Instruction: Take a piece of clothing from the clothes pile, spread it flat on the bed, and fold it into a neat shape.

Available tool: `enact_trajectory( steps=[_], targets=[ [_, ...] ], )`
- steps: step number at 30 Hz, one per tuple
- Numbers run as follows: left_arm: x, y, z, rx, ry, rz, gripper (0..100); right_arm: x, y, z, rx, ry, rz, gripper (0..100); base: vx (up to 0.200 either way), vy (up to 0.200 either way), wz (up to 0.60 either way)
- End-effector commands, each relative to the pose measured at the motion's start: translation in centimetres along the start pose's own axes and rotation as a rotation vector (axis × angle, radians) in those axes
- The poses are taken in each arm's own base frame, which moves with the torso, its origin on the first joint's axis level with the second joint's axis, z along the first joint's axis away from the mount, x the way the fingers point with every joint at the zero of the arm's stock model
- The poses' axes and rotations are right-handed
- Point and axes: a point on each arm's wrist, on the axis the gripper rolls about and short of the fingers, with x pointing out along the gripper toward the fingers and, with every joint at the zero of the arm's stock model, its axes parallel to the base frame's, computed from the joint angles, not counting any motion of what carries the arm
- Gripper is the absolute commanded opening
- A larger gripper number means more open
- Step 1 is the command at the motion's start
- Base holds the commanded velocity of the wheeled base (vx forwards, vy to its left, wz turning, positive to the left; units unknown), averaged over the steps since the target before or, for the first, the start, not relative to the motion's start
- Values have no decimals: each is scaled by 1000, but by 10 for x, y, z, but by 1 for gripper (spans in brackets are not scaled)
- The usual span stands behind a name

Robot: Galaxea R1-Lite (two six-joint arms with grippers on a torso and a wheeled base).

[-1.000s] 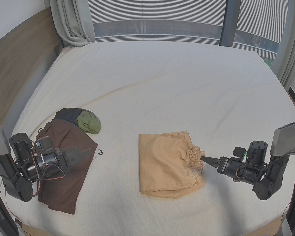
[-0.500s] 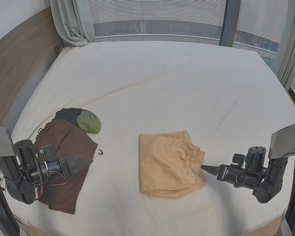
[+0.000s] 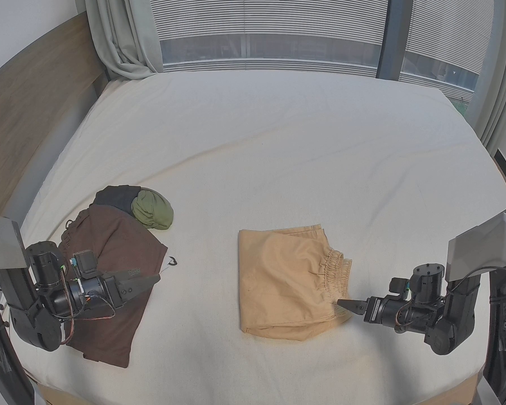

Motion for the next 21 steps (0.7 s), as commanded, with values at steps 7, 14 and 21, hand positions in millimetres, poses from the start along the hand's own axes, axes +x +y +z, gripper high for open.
enact_trajectory(
  steps=[7, 14, 21],
  targets=[
    [0, 0, -1, -1, 3, -2, 100, 32, -12, -18, -3, 21, -39, 100, 0, 0, 0],
    [1, -1, 0, 6, 1, -3, 100, 47, -7, -27, -4, 30, -28, 100, 0, 0, 0],
    [0, -1, 1, 10, -3, -3, 100, 64, 7, -24, 77, -4, 18, 100, 0, 0, 0]
  ],
)
